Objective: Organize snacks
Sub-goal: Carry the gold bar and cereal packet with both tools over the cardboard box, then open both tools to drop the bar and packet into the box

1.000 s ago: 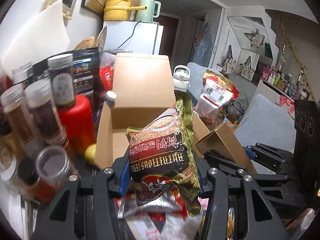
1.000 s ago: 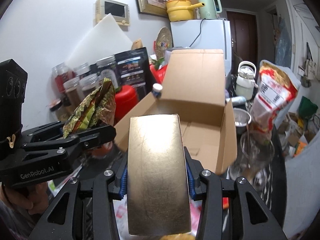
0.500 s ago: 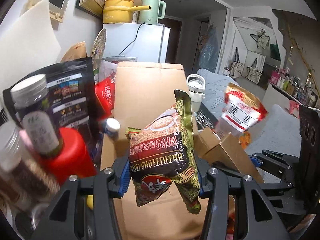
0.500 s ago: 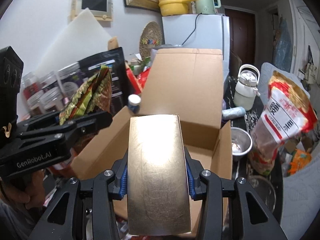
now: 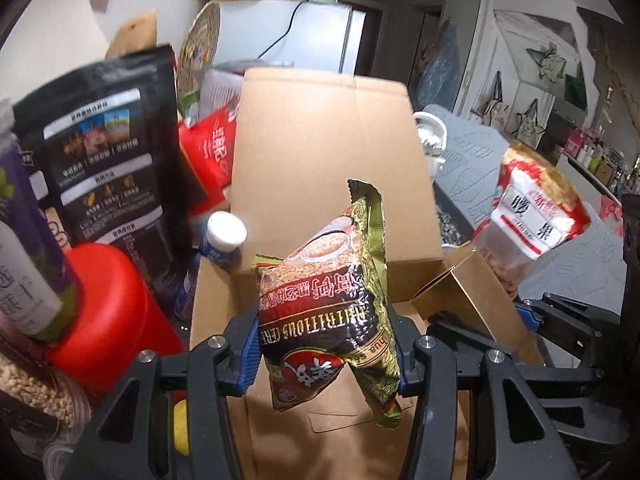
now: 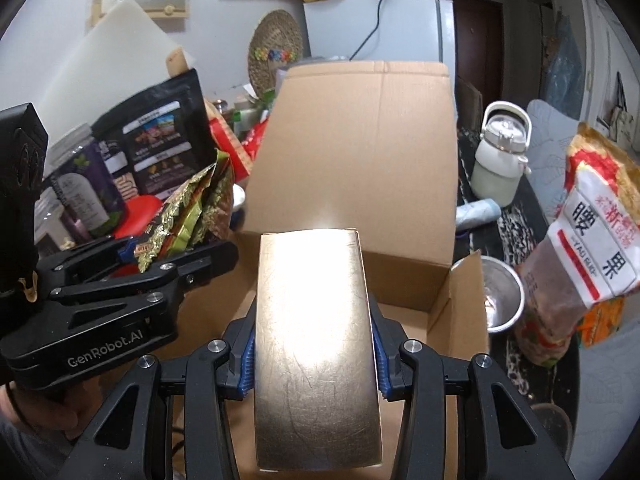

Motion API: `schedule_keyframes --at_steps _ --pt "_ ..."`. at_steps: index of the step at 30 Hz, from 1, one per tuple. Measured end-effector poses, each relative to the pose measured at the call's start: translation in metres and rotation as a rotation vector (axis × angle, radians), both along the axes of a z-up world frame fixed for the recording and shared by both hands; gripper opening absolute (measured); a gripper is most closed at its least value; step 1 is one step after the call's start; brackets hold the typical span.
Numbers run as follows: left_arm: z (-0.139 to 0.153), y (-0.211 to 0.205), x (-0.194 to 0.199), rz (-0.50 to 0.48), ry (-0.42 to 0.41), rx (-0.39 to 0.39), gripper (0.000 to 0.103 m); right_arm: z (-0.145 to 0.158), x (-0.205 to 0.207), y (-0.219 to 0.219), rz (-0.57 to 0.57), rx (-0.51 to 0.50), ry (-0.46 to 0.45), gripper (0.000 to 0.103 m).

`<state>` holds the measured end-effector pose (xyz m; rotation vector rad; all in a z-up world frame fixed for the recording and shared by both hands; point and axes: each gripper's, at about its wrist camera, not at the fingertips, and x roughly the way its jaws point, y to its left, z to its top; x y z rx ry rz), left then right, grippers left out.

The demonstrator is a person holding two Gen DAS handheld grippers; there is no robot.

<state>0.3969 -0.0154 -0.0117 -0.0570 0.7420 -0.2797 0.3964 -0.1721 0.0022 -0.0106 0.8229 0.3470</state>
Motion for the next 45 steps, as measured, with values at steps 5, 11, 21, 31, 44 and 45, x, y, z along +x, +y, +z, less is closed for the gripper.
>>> schedule_keyframes --at_steps 5,11,21,31,44,45 --pt "-0.007 -0.003 0.006 0.009 0.021 0.036 0.05 -0.011 0.008 0.003 -0.011 -0.023 0.041 0.044" --pt "-0.015 -0.011 0.01 0.013 0.045 0.1 0.05 -0.019 0.015 0.004 -0.032 -0.061 0.078 0.044" --pt "-0.029 -0.013 0.018 0.026 0.093 0.154 0.052 -0.026 0.012 0.0 -0.056 -0.085 0.116 0.06" --pt "-0.013 -0.009 0.008 0.079 0.057 0.194 0.076 -0.013 0.002 -0.005 -0.089 -0.113 0.092 0.065" --pt "0.034 -0.006 -0.041 0.077 -0.031 0.183 0.076 0.031 -0.043 -0.005 -0.11 -0.119 -0.006 0.065" --pt "0.039 -0.005 -0.047 0.076 -0.04 0.18 0.076 0.036 -0.047 -0.004 -0.111 -0.118 -0.015 0.065"
